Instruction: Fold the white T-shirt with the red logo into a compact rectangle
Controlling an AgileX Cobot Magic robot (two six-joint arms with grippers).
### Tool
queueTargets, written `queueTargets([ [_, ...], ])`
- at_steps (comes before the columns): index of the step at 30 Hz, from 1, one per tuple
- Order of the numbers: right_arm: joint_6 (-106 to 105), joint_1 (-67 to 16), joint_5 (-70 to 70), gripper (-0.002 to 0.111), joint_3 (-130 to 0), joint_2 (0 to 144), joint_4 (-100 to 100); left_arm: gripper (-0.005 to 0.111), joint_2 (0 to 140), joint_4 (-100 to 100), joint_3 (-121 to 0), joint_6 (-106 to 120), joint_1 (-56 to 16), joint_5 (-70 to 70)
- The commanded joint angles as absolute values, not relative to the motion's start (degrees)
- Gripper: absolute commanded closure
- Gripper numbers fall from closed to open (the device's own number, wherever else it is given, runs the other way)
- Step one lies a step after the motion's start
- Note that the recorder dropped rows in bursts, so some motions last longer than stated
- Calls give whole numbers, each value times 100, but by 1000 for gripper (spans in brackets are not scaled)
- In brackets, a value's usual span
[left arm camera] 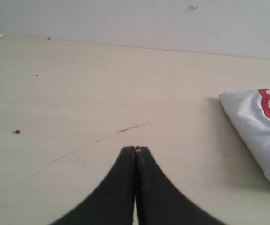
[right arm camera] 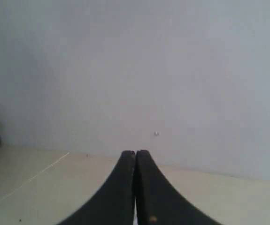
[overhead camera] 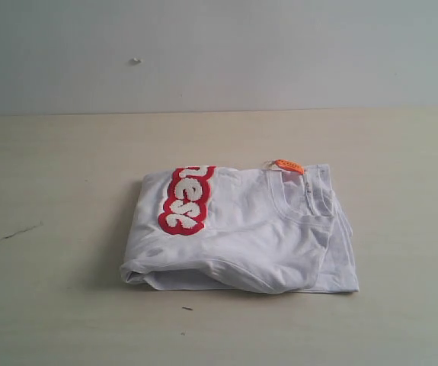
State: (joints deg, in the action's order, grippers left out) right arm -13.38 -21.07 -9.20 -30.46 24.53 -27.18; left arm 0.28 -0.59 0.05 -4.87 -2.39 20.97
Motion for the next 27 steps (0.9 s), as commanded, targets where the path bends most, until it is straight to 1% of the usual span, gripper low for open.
queueTargets([
  [1,-1524,-1638,-575,108,-2987,1563,-2572,107,0,-108,0,-473,-227,2051],
  [6,-1538,-561,717,108,-2535,836,-3085,107,0,-108,0,-473,-227,2051],
  [12,-1945,131,1103,108,-1782,0,-2964,107,0,-108,0,-473,-227,2051],
  [21,-2309,214,1223,108,-743,0,-2222,107,0,-108,0,-473,-227,2051],
  [27,-2309,202,1237,108,-511,0,-2222,107,0,-108,0,-473,-227,2051],
])
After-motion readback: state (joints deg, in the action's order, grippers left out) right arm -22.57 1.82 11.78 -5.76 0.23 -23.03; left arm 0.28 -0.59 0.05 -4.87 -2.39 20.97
